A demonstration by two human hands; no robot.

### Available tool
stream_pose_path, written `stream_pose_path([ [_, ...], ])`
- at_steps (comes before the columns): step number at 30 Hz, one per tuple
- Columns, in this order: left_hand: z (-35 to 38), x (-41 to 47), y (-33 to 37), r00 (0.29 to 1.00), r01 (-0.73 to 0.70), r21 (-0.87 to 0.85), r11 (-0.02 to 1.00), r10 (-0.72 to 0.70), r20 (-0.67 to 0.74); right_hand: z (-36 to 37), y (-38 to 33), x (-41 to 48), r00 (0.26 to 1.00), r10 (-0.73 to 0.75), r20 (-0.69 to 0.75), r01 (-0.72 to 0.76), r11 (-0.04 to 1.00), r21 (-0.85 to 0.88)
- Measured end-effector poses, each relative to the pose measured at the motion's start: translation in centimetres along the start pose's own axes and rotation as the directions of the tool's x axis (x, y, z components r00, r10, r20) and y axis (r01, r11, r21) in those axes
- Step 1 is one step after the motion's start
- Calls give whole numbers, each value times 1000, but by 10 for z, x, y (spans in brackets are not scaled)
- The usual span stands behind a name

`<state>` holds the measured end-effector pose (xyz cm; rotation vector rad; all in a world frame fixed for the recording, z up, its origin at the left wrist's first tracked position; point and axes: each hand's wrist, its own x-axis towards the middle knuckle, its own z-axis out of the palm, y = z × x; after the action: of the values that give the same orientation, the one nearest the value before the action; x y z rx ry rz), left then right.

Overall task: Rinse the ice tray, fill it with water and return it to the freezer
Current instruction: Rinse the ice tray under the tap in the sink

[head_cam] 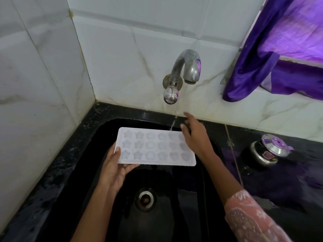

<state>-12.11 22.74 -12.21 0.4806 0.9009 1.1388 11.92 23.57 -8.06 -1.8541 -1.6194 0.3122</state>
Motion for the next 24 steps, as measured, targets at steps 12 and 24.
stream_pose_path([
  [12,0,-1,2,998,70,11,997,-70,5,20,15,-69,883,462,79,-441,763,473],
  [24,3,8,16,993,116,224,968,-111,-33,20,11,-80,871,488,63,-454,750,480],
])
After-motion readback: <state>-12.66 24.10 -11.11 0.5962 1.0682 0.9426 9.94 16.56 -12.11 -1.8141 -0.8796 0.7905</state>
